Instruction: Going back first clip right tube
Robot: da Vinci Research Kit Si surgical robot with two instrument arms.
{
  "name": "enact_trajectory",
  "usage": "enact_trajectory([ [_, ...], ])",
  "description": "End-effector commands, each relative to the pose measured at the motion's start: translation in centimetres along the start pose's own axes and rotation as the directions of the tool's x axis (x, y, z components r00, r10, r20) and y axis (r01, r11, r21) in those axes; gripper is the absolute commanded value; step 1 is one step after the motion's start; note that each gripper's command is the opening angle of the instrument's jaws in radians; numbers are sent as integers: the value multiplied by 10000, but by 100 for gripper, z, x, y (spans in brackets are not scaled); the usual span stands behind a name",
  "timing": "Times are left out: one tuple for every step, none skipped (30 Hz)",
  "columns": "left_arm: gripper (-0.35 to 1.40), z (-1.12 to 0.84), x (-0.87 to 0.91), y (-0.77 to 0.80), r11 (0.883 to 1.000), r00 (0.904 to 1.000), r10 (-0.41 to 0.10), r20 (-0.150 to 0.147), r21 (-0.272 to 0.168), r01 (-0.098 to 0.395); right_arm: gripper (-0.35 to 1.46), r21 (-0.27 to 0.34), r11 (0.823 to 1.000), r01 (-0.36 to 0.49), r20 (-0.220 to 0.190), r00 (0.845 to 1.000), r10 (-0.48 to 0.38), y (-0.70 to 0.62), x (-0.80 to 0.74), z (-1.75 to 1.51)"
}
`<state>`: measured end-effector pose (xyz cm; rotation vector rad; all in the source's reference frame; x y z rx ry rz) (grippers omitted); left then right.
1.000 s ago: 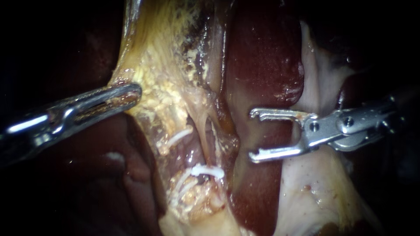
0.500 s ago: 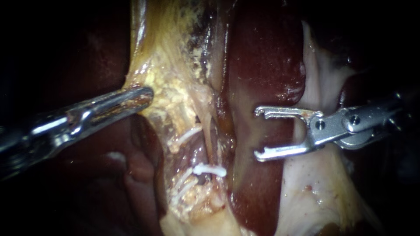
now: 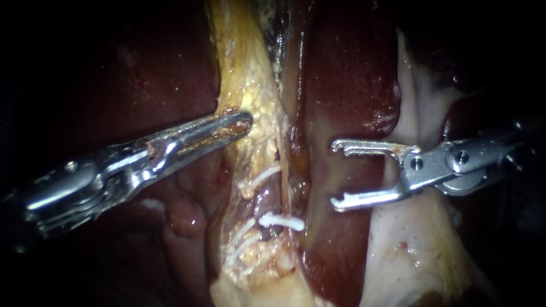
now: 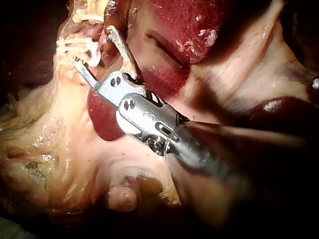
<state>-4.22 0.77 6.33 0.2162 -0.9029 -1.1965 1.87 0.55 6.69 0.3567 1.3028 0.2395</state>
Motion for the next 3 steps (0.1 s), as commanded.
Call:
enact_trajectory([
  [-35, -1, 0, 1, 10000, 10000, -3, -7, 6, 3, 60, -5, 10000, -2, 6, 10000, 2, 0, 0, 0],
  [-35, -1, 0, 1, 10000, 10000, -4, -8, 8, 4, 60, -5, 10000, -3, 7, 10000, 3, 0, 0, 0],
  [-35, -1, -1, 1, 10000, 10000, -4, -9, 9, 4, 60, -5, 10000, -3, 7, 10000, 3, 0, 0, 0],
])
